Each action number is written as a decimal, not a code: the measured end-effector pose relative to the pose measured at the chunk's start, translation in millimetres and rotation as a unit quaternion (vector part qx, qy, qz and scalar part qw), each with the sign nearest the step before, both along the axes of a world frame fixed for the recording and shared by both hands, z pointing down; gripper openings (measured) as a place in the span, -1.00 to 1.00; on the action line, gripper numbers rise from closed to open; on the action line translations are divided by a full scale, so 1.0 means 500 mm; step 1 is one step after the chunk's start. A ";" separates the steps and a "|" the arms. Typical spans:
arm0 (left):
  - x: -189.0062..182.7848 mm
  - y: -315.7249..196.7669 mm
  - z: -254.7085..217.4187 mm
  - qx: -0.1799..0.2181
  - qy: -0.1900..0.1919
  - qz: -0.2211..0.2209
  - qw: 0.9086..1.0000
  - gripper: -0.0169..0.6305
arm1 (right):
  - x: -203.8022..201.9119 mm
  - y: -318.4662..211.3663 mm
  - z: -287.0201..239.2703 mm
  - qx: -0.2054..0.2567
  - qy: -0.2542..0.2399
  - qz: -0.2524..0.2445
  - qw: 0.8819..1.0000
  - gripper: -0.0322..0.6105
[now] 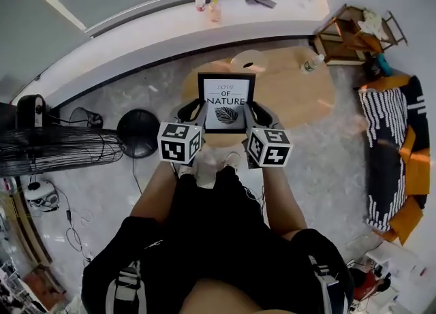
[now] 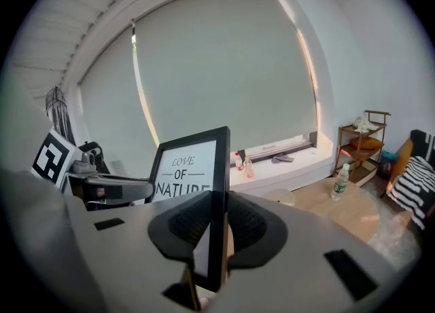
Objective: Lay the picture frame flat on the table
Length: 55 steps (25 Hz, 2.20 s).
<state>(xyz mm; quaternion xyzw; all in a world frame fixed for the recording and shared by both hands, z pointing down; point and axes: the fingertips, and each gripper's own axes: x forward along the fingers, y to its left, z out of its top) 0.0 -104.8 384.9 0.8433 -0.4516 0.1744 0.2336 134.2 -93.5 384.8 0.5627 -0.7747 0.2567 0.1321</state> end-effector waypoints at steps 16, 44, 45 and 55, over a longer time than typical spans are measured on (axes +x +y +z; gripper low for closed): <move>-0.060 -0.034 0.498 -0.194 0.003 -0.050 0.980 -0.66 | -0.060 -0.071 0.495 -0.179 0.005 -0.071 0.981 -0.62; -0.081 -0.064 1.098 -0.345 0.002 -0.086 0.934 -0.66 | -0.085 -0.127 1.115 -0.298 0.075 -0.112 0.945 -0.62; -0.086 -0.068 1.100 -0.338 -0.012 -0.088 0.937 -0.66 | -0.088 -0.126 1.117 -0.293 0.089 -0.112 0.945 -0.61; -0.102 -0.118 0.816 -0.184 -0.064 -0.074 0.978 -0.58 | -0.120 -0.148 0.835 -0.179 0.078 -0.087 0.977 -0.52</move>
